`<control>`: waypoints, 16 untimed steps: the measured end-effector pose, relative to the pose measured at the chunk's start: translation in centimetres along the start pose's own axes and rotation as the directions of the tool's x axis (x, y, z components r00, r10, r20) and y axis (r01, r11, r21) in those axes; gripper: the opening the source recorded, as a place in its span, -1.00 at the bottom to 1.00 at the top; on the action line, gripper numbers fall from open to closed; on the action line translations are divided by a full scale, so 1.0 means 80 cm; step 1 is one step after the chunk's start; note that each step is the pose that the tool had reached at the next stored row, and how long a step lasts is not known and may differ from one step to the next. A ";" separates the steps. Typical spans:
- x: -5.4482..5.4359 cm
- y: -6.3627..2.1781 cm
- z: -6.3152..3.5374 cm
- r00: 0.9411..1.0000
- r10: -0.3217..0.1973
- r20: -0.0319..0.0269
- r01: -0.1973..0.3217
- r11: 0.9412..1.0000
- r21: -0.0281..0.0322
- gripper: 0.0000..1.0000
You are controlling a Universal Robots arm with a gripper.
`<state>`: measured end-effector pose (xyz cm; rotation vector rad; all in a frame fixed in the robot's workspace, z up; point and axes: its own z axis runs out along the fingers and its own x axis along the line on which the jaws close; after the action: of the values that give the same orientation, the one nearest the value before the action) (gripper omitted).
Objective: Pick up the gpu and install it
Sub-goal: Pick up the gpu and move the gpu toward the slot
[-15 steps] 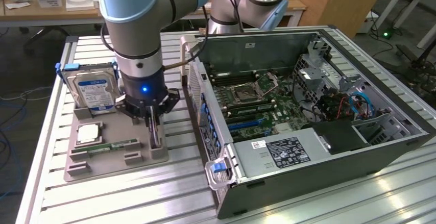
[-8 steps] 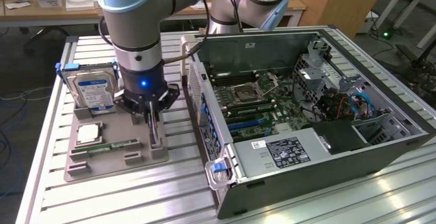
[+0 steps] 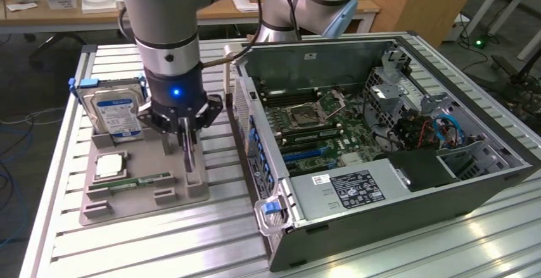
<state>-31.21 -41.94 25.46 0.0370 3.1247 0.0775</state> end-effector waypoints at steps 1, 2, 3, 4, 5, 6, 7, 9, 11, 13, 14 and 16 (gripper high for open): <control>0.000 0.000 -0.002 1.000 0.000 0.000 0.000 1.000 0.000 -0.44; 0.000 0.000 -0.004 1.000 0.000 0.000 0.000 1.000 0.000 -0.44; 0.000 0.000 -0.006 1.000 0.000 0.000 0.000 1.000 0.000 -0.44; 0.000 0.000 -0.007 1.000 0.000 0.000 0.000 1.000 0.000 -0.44; 0.000 0.000 -0.009 1.000 0.000 0.000 0.000 1.000 0.000 -0.44; 0.000 0.001 -0.011 1.000 0.000 0.000 0.000 1.000 0.000 -0.44; 0.000 0.001 -0.013 1.000 0.000 0.000 0.000 1.000 0.000 -0.44; 0.000 0.001 -0.017 1.000 0.000 0.000 0.000 1.000 0.000 -0.44; 0.000 0.001 -0.020 1.000 0.000 0.000 0.000 1.000 0.000 -0.44; 0.000 0.001 -0.024 1.000 0.000 0.000 0.000 1.000 0.000 -0.44; 0.000 0.001 -0.026 1.000 0.000 0.000 0.000 1.000 0.000 -0.44; 0.000 0.001 -0.029 1.000 0.000 0.000 0.000 1.000 -0.001 -0.44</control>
<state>-31.21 -41.94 27.81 0.0371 3.1246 0.0783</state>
